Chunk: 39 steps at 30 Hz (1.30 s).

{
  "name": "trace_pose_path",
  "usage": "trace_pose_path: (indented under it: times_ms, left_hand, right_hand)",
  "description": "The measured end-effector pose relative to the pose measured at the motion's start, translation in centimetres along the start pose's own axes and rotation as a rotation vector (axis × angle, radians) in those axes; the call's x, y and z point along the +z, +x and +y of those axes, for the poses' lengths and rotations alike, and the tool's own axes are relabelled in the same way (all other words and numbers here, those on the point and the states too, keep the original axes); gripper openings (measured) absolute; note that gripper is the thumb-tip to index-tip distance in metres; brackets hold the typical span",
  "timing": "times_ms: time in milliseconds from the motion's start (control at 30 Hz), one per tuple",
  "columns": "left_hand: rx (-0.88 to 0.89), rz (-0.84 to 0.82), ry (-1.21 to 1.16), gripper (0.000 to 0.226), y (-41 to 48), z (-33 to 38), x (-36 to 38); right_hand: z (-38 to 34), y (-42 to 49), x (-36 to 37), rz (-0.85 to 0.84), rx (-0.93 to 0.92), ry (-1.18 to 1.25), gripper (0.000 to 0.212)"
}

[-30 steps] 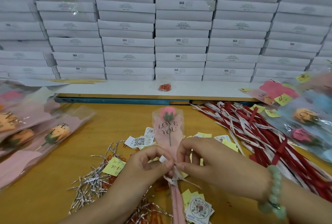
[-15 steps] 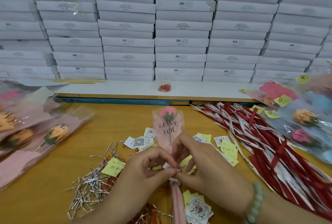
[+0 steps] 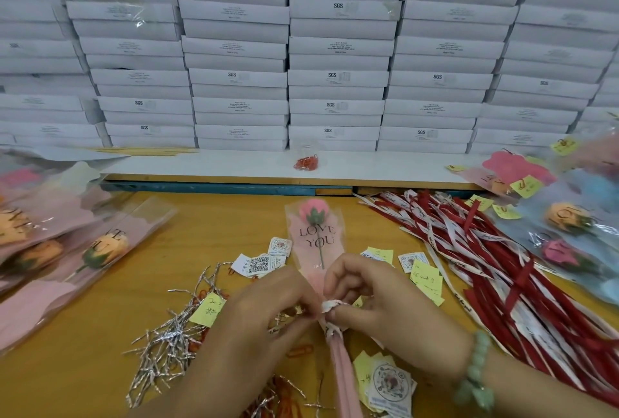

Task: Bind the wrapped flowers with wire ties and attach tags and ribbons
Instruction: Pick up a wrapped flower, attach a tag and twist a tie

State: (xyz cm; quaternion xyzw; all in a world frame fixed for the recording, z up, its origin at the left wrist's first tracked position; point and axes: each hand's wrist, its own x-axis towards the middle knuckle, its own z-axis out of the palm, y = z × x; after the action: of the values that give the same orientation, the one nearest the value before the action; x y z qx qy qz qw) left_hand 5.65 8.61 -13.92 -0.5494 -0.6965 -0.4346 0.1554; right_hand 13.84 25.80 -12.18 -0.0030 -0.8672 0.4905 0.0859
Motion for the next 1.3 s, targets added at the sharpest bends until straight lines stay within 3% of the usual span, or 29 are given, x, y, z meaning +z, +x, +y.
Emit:
trace_pose_path:
  times_ms: [300,467,667,933,1100,1300]
  left_hand:
    - [0.160,-0.089,0.133,0.010,-0.2,0.1,-0.2]
    - [0.199,-0.092,0.203,0.016,-0.1,0.0,-0.4]
    - [0.199,-0.146,0.281,0.019,-0.2,-0.2,-0.7]
    - [0.201,-0.326,0.246,0.013,0.2,0.0,-1.2]
    - [0.163,-0.505,0.155,0.027,0.4,-0.2,-2.1]
    - [0.076,-0.608,0.092,0.023,0.4,-0.9,-2.4]
  right_hand:
    - [-0.6,0.3,-1.1,-0.184,0.152,0.218,0.025]
    - [-0.7,0.4,-1.7,-0.197,0.291,0.395,0.009]
    - [0.0,0.5,-1.9,-0.130,0.272,0.197,0.012]
    - [0.2,0.5,-3.1,-0.057,0.182,-0.326,0.015]
    - [0.2,0.3,-3.2,-0.099,0.205,-0.425,0.019]
    - [0.2,0.3,-3.0,-0.159,0.238,-0.443,0.019]
